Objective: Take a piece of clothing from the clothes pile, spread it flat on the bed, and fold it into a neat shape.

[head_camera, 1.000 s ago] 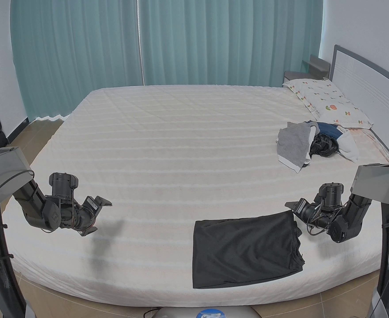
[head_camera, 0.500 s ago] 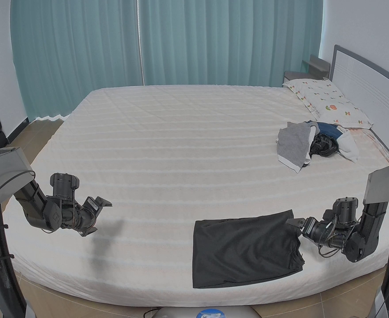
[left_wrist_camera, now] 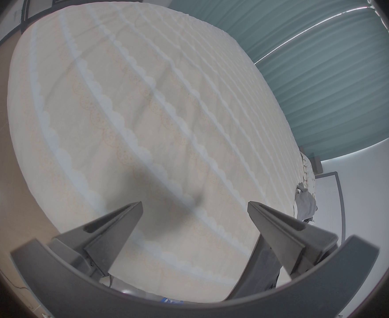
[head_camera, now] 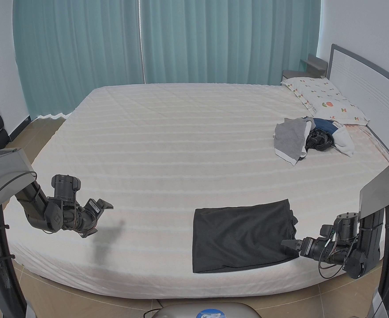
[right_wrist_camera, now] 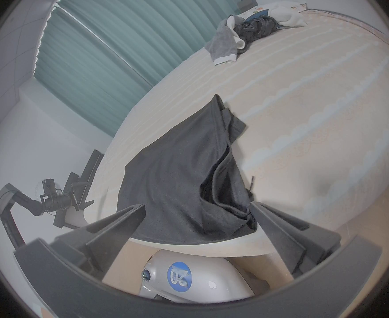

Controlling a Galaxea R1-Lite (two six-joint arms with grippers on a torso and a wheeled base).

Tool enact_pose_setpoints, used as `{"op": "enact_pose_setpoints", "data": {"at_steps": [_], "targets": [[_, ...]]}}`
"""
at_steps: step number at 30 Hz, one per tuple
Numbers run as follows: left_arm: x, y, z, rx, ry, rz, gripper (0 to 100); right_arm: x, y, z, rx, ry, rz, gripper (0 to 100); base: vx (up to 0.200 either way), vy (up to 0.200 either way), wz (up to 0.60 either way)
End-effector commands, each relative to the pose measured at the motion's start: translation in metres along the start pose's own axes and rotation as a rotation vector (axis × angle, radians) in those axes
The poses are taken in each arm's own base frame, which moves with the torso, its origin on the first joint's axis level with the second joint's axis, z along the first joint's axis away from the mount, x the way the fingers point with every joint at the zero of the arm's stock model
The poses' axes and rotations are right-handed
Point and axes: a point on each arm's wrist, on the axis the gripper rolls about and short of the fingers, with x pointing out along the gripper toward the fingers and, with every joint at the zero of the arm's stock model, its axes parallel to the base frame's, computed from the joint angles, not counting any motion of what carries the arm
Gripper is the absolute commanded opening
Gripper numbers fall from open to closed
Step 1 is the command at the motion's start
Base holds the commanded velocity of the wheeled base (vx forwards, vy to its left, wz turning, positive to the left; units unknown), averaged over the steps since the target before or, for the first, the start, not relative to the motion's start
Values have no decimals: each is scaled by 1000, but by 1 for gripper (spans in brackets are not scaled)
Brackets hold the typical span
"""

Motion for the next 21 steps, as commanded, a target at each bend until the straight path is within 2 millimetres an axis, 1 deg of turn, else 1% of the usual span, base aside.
{"op": "enact_pose_setpoints", "data": {"at_steps": [1,7,14,17,19,20,21], "targets": [[1,1,-1,0,3,3,100,11,3,-1,-23,-1,20,100,0,0,0],[1,1,-1,0,2,4,100,12,7,9,-43,-69,-2,100,0,0,0],[1,1,-1,0,2,4,100,16,6,15,-47,-97,3,100,0,0,0],[1,1,0,1,1,3,100,19,5,14,-48,-91,1,100,0,0,0],[1,0,0,1,1,1,100,28,2,11,-52,-81,-2,100,0,0,0],[1,0,0,-1,1,1,100,29,1,9,-51,-75,-4,100,0,0,0],[1,0,0,-1,1,1,100,30,1,9,-52,-73,-4,0,0,0,0]]}}
